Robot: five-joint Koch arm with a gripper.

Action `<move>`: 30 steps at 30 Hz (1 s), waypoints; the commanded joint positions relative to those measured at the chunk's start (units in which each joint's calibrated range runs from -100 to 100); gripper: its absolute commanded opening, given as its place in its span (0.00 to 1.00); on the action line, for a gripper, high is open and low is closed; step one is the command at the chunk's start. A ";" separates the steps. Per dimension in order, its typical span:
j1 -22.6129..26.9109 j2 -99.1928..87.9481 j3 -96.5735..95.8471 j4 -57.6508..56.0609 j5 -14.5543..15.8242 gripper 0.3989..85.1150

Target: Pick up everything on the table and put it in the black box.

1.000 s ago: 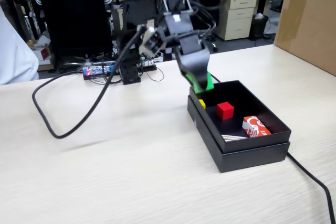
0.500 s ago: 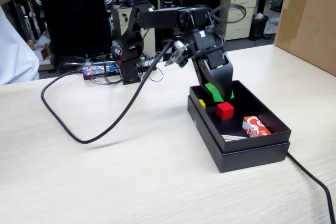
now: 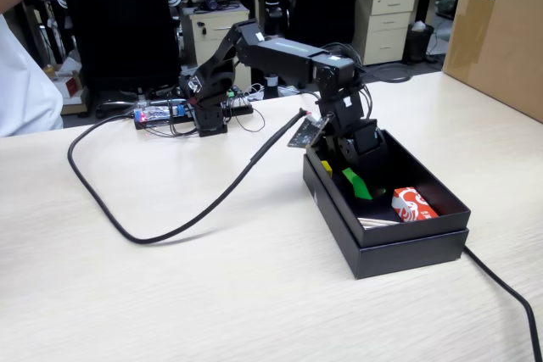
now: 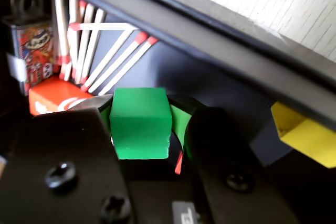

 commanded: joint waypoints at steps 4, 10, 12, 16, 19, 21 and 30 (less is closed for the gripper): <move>0.34 0.34 1.58 2.71 -0.98 0.12; 0.10 1.03 1.30 2.71 -1.22 0.36; 0.05 0.23 1.12 2.71 -1.22 0.43; -0.29 -10.79 -0.42 2.71 -1.03 0.49; -1.22 -26.74 -3.32 2.71 -2.34 0.52; -2.10 -34.31 -5.22 3.31 -3.37 0.52; -8.64 -80.78 -45.30 12.90 -6.35 0.54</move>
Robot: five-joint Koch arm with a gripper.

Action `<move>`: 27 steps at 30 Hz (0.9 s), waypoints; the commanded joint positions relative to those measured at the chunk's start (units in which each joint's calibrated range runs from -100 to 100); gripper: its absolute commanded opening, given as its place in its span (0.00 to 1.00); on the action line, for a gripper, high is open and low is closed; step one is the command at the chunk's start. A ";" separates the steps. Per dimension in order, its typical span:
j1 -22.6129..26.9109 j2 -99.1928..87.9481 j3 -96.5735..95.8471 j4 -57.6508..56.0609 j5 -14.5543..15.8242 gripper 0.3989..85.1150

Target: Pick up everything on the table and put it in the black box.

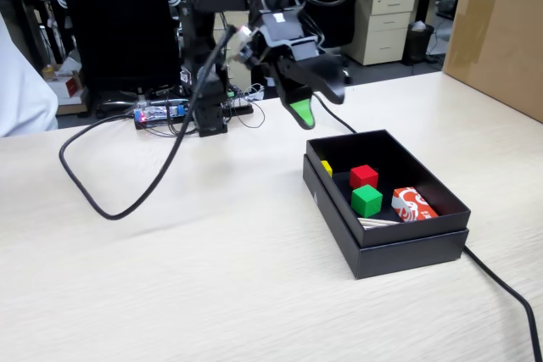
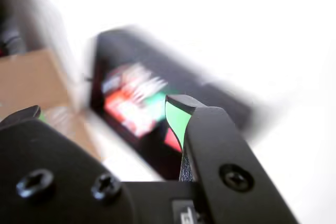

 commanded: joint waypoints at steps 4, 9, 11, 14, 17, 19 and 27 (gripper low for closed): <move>-4.88 -28.19 -22.99 11.11 -2.39 0.55; -7.33 -38.52 -39.22 14.05 -2.69 0.58; -7.91 -41.73 -44.30 15.69 -2.74 0.58; -9.13 -45.40 -52.37 22.43 -2.74 0.57; -9.57 -48.84 -60.34 28.82 -3.22 0.56; -9.57 -50.91 -65.06 32.36 -3.32 0.56; -9.23 -58.14 -81.11 39.36 -3.37 0.57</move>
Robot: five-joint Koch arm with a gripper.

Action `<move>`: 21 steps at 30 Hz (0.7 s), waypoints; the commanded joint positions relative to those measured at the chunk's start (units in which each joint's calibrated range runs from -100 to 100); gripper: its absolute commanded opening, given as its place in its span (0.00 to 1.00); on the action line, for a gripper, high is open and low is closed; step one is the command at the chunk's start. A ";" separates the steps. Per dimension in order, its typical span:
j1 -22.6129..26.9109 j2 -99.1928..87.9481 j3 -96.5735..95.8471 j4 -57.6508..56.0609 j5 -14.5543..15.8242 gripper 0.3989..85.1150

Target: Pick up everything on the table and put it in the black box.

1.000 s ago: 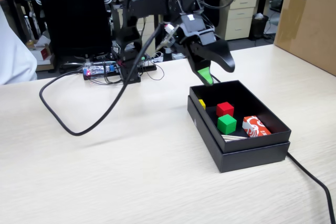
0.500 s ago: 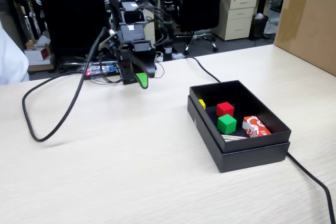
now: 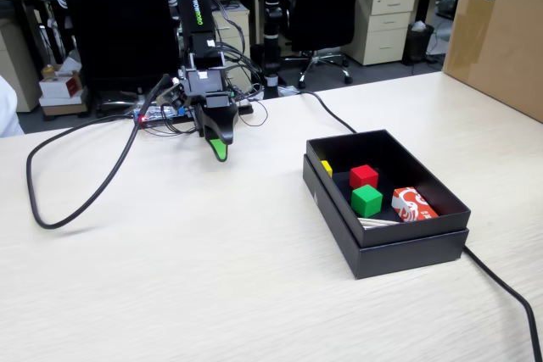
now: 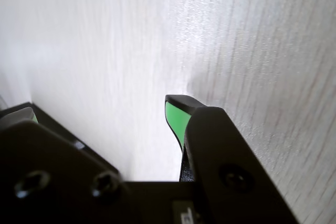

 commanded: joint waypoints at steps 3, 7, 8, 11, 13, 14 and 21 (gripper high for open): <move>-0.10 -1.44 -5.94 11.97 -1.42 0.57; 0.49 -1.32 -13.01 18.97 -1.86 0.56; 0.59 -1.32 -14.37 19.74 -1.86 0.57; 1.27 -1.32 -17.91 20.61 -1.81 0.57; 1.47 -1.09 -18.18 19.49 -1.76 0.57; 1.66 -0.86 -18.27 18.36 -1.76 0.57; 1.56 -0.64 -18.18 18.02 -1.51 0.57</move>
